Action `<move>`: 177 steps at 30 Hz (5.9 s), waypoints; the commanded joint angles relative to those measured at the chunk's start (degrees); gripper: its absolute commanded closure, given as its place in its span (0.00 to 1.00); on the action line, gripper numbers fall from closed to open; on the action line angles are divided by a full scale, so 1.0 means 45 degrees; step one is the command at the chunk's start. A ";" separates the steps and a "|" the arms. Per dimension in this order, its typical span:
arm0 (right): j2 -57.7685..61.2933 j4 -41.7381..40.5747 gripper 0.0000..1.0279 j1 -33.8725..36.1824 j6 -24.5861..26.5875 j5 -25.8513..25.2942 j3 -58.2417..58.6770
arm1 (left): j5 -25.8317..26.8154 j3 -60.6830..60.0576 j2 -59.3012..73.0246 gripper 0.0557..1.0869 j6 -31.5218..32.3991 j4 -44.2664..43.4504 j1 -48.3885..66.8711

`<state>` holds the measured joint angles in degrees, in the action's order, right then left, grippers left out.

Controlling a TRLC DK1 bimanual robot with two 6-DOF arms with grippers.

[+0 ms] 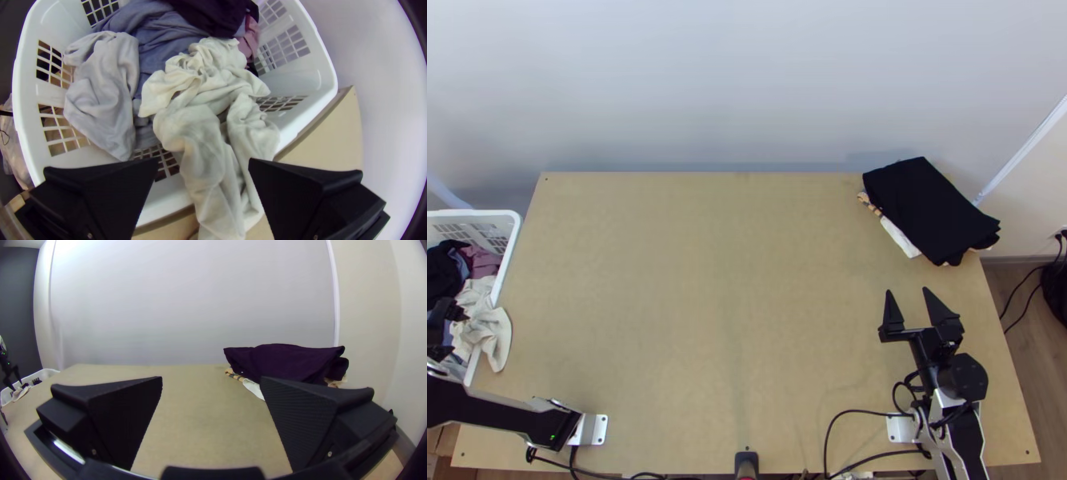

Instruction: Fold the t-shirt

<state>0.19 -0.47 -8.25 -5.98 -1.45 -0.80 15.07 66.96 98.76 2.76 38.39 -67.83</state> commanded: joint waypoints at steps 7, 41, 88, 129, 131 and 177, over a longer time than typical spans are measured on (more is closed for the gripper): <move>-0.0061 0.0300 0.03 -0.0081 -0.0097 -0.0009 0.0060 | 0.0128 0.0648 0.2213 0.04 -0.0263 -0.0328 -0.0121; -0.0061 0.0300 0.03 -0.0081 -0.0097 -0.0009 0.0060 | 0.1846 0.3675 -0.5404 0.96 0.1925 -0.2672 -0.0512; -0.0061 0.0300 0.03 -0.0081 -0.0097 -0.0009 0.0060 | -0.7685 0.5062 -0.7572 0.96 -0.0009 -0.3824 2.1734; -0.0061 0.0300 0.03 -0.0081 -0.0078 -0.0009 0.0060 | -0.6474 0.6331 -0.1966 0.96 0.4268 -0.4020 2.5562; -0.0061 0.0300 0.03 -0.0081 -0.0078 -0.0009 0.0060 | -0.5790 0.4456 -0.3080 0.96 0.4542 -0.4137 2.4664; -0.0061 0.0300 0.03 -0.0081 -0.0097 -0.0009 0.0060 | -0.3290 -0.4743 -0.6478 0.04 0.4893 -0.4547 1.5660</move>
<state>0.19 -0.47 -8.25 -5.98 -1.45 -0.80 0.01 41.06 70.52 24.03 15.29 5.91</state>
